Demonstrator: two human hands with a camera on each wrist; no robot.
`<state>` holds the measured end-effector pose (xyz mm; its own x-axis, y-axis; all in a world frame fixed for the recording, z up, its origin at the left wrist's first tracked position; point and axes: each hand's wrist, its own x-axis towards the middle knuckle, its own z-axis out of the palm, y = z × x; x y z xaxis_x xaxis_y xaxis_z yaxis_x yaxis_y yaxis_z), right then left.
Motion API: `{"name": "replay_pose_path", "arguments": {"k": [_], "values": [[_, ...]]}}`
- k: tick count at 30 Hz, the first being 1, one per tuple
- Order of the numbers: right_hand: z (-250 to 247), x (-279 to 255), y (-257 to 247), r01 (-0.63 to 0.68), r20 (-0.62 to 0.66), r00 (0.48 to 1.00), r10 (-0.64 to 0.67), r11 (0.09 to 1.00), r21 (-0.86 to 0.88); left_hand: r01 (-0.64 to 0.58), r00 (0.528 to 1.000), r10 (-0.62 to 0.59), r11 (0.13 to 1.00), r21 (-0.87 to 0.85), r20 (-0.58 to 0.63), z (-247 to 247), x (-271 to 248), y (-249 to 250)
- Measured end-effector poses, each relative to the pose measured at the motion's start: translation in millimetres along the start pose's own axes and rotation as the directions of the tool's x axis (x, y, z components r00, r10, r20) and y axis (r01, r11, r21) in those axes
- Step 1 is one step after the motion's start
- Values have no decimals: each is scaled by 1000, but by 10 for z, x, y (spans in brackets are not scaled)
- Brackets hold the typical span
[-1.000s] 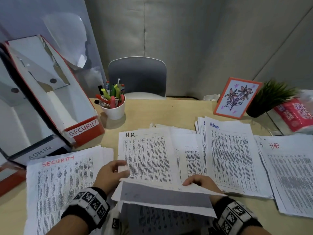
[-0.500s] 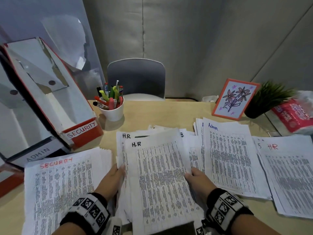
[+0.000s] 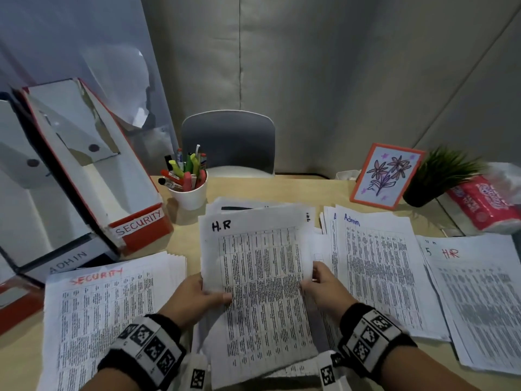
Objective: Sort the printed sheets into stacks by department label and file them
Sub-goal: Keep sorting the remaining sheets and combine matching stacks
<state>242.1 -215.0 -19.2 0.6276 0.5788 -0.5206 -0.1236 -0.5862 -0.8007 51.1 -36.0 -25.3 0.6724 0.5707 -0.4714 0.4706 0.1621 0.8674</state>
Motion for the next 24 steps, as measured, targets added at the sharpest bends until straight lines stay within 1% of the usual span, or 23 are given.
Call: {"name": "replay_pose_path", "arguments": {"k": [3, 6, 8, 10, 11, 12, 13, 14, 16, 18, 20, 24], "values": [[-74, -49, -96, 94, -8, 996, -94, 993, 70, -68, 998, 69, 997, 47, -12, -38, -21, 99], [-94, -94, -196, 191, -88, 979, -183, 978, 85, -134, 986, 139, 989, 57, -94, -48, -66, 204], [-83, -158, -259, 280, -146, 954, -262, 952, 121, -198, 970, 199, 980, 21, -142, -36, -117, 278], [-77, -252, -285, 369, -210, 919, -333, 915, 162, -257, 958, 246, 965, -59, -149, -14, -174, 344], [-79, -321, -300, 413, -219, 900, -378, 898, 149, -283, 953, 270, 956, -80, -141, 0, -204, 372], [-81, -356, -271, 444, -213, 885, -414, 887, 125, -297, 948, 287, 953, -60, -137, 8, -224, 388], [-76, -391, -250, 452, -186, 884, -429, 886, 105, -308, 943, 302, 951, -25, -138, 20, -240, 397], [-65, -391, -202, 424, -159, 899, -408, 902, 83, -314, 937, 315, 949, 32, -147, 27, -238, 370], [-27, -349, -78, 332, -113, 938, -328, 943, 17, -294, 939, 309, 949, 115, -150, 45, -245, 303], [29, -300, 18, 267, -98, 957, -273, 961, -77, -267, 948, 285, 955, 131, -139, 39, -239, 220], [72, -262, 44, 242, -85, 964, -253, 963, -119, -254, 954, 270, 959, 130, -129, 36, -213, 158], [104, -216, 0, 222, -29, 972, -231, 957, -185, -217, 956, 230, 972, 87, -184, 91, -156, 151]]}}
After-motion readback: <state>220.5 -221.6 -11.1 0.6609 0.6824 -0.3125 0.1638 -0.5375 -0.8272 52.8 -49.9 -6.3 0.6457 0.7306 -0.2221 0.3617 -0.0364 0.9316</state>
